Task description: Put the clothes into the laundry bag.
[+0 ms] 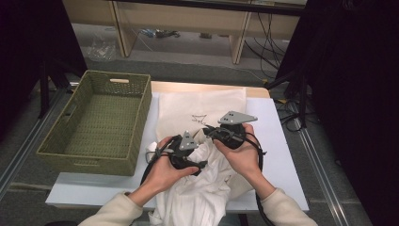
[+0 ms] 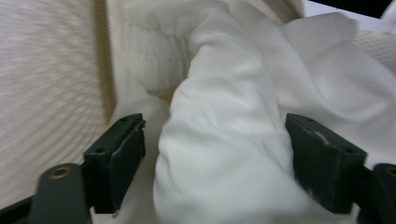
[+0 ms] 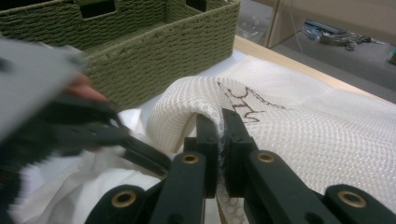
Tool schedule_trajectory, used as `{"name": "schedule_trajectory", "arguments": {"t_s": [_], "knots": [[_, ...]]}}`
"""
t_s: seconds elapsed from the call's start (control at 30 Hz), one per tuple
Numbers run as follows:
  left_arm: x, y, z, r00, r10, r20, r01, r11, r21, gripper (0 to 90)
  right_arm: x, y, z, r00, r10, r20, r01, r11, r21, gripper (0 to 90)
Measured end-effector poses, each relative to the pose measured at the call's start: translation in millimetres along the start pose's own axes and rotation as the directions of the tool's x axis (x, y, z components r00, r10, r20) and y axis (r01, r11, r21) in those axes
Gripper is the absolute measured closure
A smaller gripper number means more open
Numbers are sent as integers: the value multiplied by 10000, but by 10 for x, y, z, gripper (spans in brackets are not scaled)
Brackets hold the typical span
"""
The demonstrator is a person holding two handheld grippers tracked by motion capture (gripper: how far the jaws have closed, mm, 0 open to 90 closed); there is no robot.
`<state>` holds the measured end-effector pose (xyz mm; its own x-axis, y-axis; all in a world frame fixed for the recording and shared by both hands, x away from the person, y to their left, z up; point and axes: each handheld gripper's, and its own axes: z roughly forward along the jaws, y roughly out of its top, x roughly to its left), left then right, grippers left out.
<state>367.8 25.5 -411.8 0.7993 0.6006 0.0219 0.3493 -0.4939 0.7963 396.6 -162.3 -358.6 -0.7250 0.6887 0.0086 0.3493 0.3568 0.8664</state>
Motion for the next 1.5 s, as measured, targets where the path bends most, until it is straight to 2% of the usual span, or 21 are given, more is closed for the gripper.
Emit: {"name": "schedule_trajectory", "arguments": {"t_s": [0.13,0.17,0.2,0.23,0.27,0.33,0.4,0.43,0.47,0.57,0.67,0.7,0.77,0.87,0.97,1.07,1.2,1.23,1.4,1.47,1.5], "knots": [[-9,-53,-300,9997,197,-121,-198,9998,-57,153,-7,5,4,9999,-160,65,161,9998,-84,881],[-6,-86,-342,9996,195,-179,-195,9998,11,152,5,5,7,10000,-7,-57,7,10000,-1,880],[13,-122,-371,9988,399,-282,-392,9990,233,149,13,5,9,9999,30,-117,-30,10000,25,880],[11,-169,-372,9993,299,-211,-288,9984,484,149,14,8,9,10000,-51,-24,51,10000,-29,880],[25,-211,-353,9990,414,-141,-404,9969,668,148,17,15,6,9998,-188,111,189,9998,-25,880],[36,-300,-269,9998,182,-128,-167,9939,1090,149,35,13,7,9999,-40,98,40,10000,1,880],[37,-365,-142,10000,61,-54,-52,9901,1400,157,23,13,19,9996,-281,55,281,9996,-13,880],[44,-385,-82,9997,228,-46,-218,9869,1599,194,32,8,23,10000,-97,-26,97,9999,66,880],[33,-405,-19,9997,110,-206,-72,9844,1760,194,32,8,23,10000,-97,-26,97,9999,66,880],[40,-430,120,9992,396,-106,-361,9718,2329,343,24,1,32,10000,-50,-67,50,10000,52,880],[46,-409,179,9996,262,77,-273,9664,2555,500,13,-4,31,9999,-124,-42,124,9999,7,880],[37,-404,187,9994,341,-80,-310,9676,2504,552,6,-2,26,9997,-227,56,227,9997,1,880],[26,-387,180,9997,219,45,-223,9679,2504,649,15,-3,31,9999,-112,-44,112,9999,11,880],[0,-356,141,9996,-286,87,260,9754,2189,786,19,0,29,9998,-173,-60,173,9998,49,880],[-34,-255,45,9973,-676,272,630,9876,1435,810,36,1,33,9999,-136,-56,137,9999,59,880],[-78,-93,-72,9987,-418,291,400,9973,614,816,57,4,37,9996,-276,-84,276,9996,6,880],[-92,72,-99,9990,-415,166,419,9987,-292,817,64,29,8,9987,-503,70,504,9985,-197,880],[-79,93,-82,9989,-445,128,450,9982,-403,816,62,32,-15,9994,-315,110,318,9992,-243,880],[14,57,97,9989,-435,-158,433,9990,-140,811,71,14,-8,9999,-159,50,160,9998,-130,880],[73,8,185,9980,-560,-283,563,9984,88,805,97,3,20,9997,-171,-183,171,9999,3,880],[101,-14,230,9973,-656,-322,662,9976,178,796,100,0,41,9991,-379,-199,378,9993,-33,881]]}}
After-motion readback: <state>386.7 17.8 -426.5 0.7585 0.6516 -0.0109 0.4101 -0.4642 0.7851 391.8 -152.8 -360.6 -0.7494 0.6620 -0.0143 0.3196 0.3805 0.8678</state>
